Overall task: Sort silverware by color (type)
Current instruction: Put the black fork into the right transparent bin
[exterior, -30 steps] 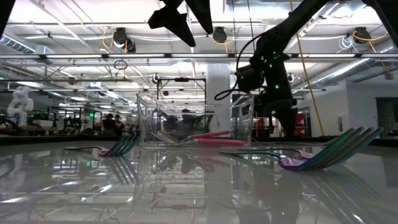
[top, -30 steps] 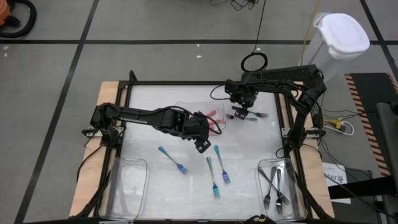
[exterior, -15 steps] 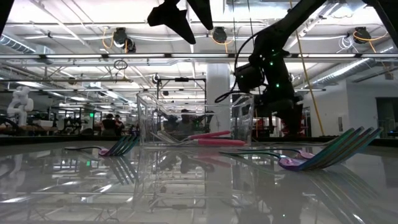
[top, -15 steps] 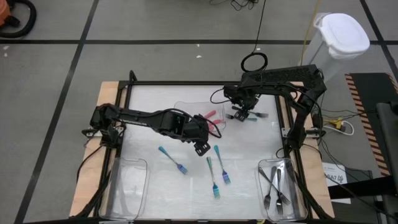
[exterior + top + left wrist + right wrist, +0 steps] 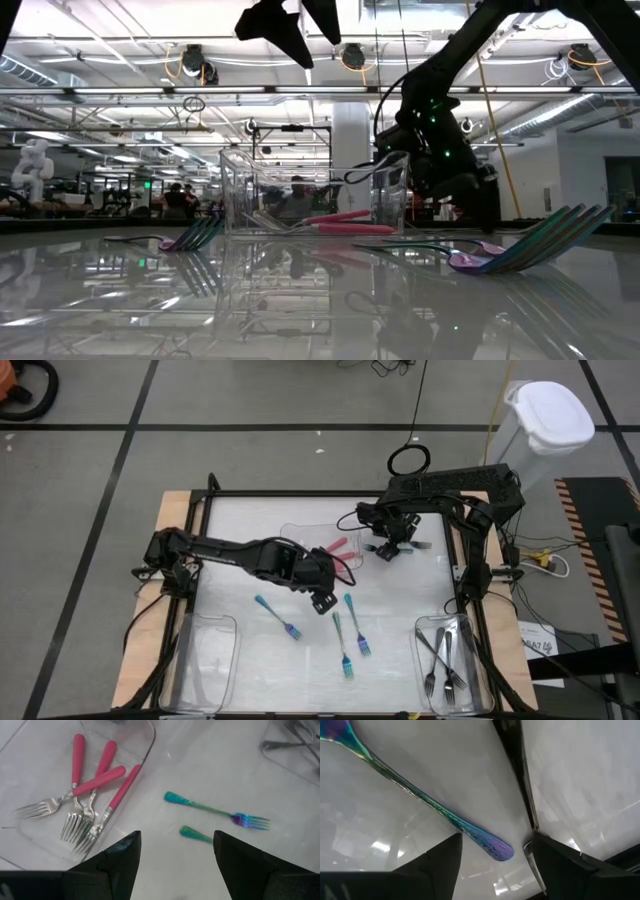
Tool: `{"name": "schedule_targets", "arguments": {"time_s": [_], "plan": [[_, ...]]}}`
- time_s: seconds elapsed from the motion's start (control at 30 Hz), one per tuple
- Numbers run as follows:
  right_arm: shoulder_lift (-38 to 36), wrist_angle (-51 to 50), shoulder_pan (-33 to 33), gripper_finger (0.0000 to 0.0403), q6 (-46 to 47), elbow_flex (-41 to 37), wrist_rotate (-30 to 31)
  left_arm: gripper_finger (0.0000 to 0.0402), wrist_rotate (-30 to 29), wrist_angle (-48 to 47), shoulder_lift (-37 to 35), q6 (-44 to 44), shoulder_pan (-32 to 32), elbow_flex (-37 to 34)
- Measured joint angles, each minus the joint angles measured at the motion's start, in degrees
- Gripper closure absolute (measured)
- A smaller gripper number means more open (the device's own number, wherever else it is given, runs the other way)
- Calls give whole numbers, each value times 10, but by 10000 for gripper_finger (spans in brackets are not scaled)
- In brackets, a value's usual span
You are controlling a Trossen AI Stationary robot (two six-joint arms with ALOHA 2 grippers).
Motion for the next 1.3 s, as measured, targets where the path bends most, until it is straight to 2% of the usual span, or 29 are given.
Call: {"name": "schedule_targets", "arguments": {"time_s": [0.23, 0.43, 0.53, 0.63, 0.8, 1.07, 1.3], "plan": [[-2, 4, -1, 167, 0, 0, -3, 153, 2, -20, 0, 0, -3, 0], [-12, 8, -1, 167, 0, 0, -44, 153, 4, -35, 0, -1, -3, 0], [-18, 11, -2, 167, 17, 0, -34, 153, 4, -39, 0, -1, -4, 0], [-20, 20, -10, 167, 39, 0, 1, 153, 4, -40, 0, -1, -4, 0], [-20, 26, -26, 167, 45, 0, 0, 153, 4, -46, 0, -1, -3, 0], [-41, 20, -32, 167, 41, 0, -67, 153, 4, -56, 0, -1, 2, 0], [-52, 41, -47, 167, 49, 1, -39, 153, 3, -57, 0, 0, 2, 0]]}}
